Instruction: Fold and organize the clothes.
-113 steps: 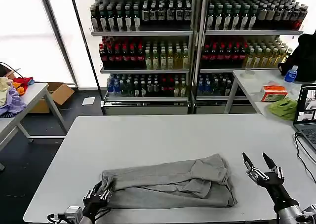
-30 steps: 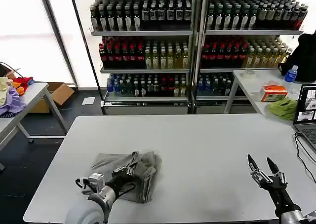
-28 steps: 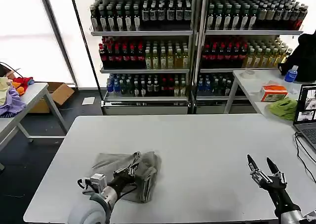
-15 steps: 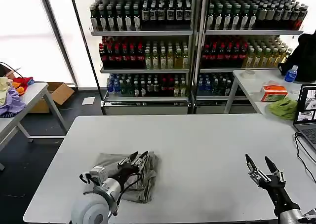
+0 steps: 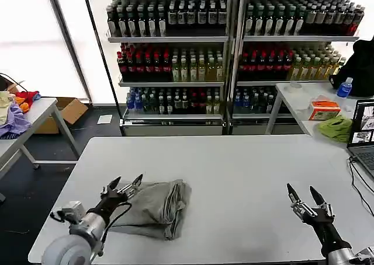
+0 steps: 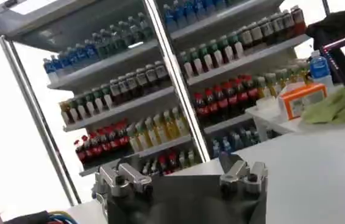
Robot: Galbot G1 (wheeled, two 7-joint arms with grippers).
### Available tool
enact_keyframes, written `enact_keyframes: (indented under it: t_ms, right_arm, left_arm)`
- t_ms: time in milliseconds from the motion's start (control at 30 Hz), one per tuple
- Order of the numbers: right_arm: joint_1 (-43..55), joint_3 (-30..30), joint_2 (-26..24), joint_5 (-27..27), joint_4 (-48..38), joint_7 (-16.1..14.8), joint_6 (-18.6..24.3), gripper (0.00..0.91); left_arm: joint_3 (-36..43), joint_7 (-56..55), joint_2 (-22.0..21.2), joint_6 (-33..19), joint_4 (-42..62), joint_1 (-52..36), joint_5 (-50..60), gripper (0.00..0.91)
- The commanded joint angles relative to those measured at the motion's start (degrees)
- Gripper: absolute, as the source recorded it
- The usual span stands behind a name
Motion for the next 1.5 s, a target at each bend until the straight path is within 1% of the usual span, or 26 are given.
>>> enact_keyframes:
  t_ms: [33,267,333,367,400,433,500,533,567,600,633,667,700,733,767,1000,1033,1167,1233,1333,1367,1467,1500]
  right_arm:
    - [-0.12,-0.09,-0.16,-0.19,0.23,0.23,-0.04,0.907]
    - [-1.72,0.9,0.36,-0.05,0.55,0.44,0.15,0.907]
    - [-1.89,0.85,0.52,0.12,0.5,0.28,0.49,0.907]
    - [-1.85,0.85,0.51,0.19,0.51,0.31,0.51,0.907]
    - [-1.78,0.88,0.46,0.2,0.51,0.33,0.53,0.907]
    - [-1.71,0.96,0.41,0.19,0.56,0.36,0.55,0.907]
    - [-1.65,1.15,0.29,0.22,0.63,0.23,0.65,0.907]
    - [-1.7,1.28,0.28,0.21,0.68,-0.01,0.83,0.907]
    - [-1.8,1.48,0.25,0.26,0.82,-0.22,0.97,0.907]
    - [-1.9,1.63,0.26,0.4,0.98,-0.26,0.95,0.907]
    - [-1.98,1.75,0.27,0.54,1.07,-0.32,0.96,0.907]
    - [-1.99,1.88,0.26,0.56,1.06,-0.38,1.04,0.907]
    - [-1.96,2.05,0.26,0.55,1.01,-0.35,1.05,0.907]
    - [-1.94,2.09,0.26,0.56,0.99,-0.35,1.06,0.907]
    - [-1.91,2.17,0.29,0.62,0.91,-0.44,1.06,0.907]
    - [-1.69,1.58,0.96,0.11,0.87,-0.52,0.98,0.907]
    - [-1.72,1.49,0.97,0.03,0.86,-0.55,0.99,0.907]
    - [-1.8,1.76,0.74,0.12,0.88,-0.65,1.0,0.907]
    - [-1.54,1.86,0.57,0.1,0.95,-0.7,1.0,0.907]
    - [-0.85,1.48,0.53,0.13,0.76,-0.56,1.0,0.907]
    - [-0.58,1.3,0.53,0.12,0.57,-0.54,1.01,0.907]
    - [0.22,0.38,0.51,0.05,-0.03,-0.45,1.07,0.907]
    - [0.4,0.31,0.49,0.06,-0.12,-0.42,1.12,0.907]
  left_arm:
    - [-6.37,7.35,-0.55,-3.94,9.15,7.97,6.6,0.907]
    - [-4.25,7.46,-2.04,-5.43,13.44,5.04,6.27,0.907]
    - [-3.93,7.15,-2.37,-6.39,13.46,5.04,6.22,0.856]
    - [-3.81,7.03,-2.51,-6.29,13.38,5.0,6.1,0.786]
    - [-3.61,6.82,-2.61,-6.27,13.43,4.88,5.83,0.766]
    - [-3.46,6.58,-2.92,-6.2,13.83,4.51,5.8,0.675]
    - [-3.11,6.46,-3.35,-6.24,14.5,3.86,5.9,0.625]
    - [-3.02,6.22,-3.72,-6.34,14.91,3.46,5.91,0.625]
    - [-3.01,6.3,-3.97,-6.32,15.21,3.13,5.59,0.494]
    - [-2.87,6.19,-3.93,-6.32,15.35,3.02,5.26,0.464]
    - [-2.69,6.26,-4.01,-6.32,15.51,2.97,5.27,0.403]
    - [-2.44,6.24,-4.05,-6.36,15.42,3.04,5.24,0.292]
    - [-2.06,5.99,-4.14,-6.44,15.24,3.14,5.2,0.161]
    - [-1.71,6.09,-4.32,-6.51,14.88,3.25,5.21,0.101]
    - [-1.28,6.0,-4.44,-6.71,14.82,3.29,5.2,0.0]
    - [1.46,4.2,-6.63,-8.06,10.37,3.76,5.25,0.01]
    - [1.53,3.76,-6.95,-8.59,10.2,3.53,5.15,0.0]
    - [-0.55,1.82,-8.02,-12.49,9.79,1.95,3.22,0.01]
    - [-3.83,1.67,-7.68,-12.62,8.56,1.94,1.39,0.01]
    - [-12.71,2.26,-6.05,-12.36,6.84,3.48,-0.64,0.01]
    - [-16.88,2.62,-4.72,-11.72,6.6,4.34,-2.72,0.01]
    - [-25.84,4.53,-1.27,-10.22,8.15,6.58,-5.91,0.01]
    - [-27.16,5.09,-0.83,-10.11,9.02,6.91,-6.16,0.01]
